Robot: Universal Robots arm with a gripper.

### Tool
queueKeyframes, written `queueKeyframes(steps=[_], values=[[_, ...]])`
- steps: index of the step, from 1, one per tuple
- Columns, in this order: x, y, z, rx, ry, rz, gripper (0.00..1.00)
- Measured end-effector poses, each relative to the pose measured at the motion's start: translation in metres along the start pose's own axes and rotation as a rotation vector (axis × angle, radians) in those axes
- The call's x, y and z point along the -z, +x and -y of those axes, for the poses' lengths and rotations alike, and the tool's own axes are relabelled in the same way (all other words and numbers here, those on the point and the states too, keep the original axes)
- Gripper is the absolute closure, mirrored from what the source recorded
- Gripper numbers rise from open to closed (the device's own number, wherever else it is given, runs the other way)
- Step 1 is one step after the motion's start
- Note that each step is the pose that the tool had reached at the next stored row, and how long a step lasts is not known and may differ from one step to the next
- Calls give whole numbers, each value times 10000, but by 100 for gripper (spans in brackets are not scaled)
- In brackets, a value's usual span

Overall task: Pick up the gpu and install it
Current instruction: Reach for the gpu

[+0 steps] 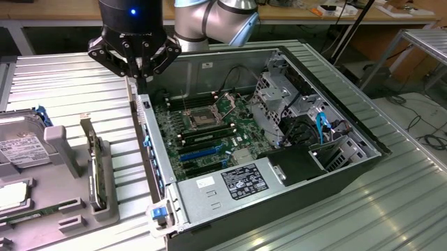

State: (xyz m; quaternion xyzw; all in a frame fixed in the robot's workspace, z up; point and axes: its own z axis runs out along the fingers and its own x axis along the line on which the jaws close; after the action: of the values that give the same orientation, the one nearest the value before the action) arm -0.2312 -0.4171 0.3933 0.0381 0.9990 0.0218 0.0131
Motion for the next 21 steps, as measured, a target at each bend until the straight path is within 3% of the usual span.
queueKeyframes(steps=[21], values=[[12,359,53,-1,1,0,89]])
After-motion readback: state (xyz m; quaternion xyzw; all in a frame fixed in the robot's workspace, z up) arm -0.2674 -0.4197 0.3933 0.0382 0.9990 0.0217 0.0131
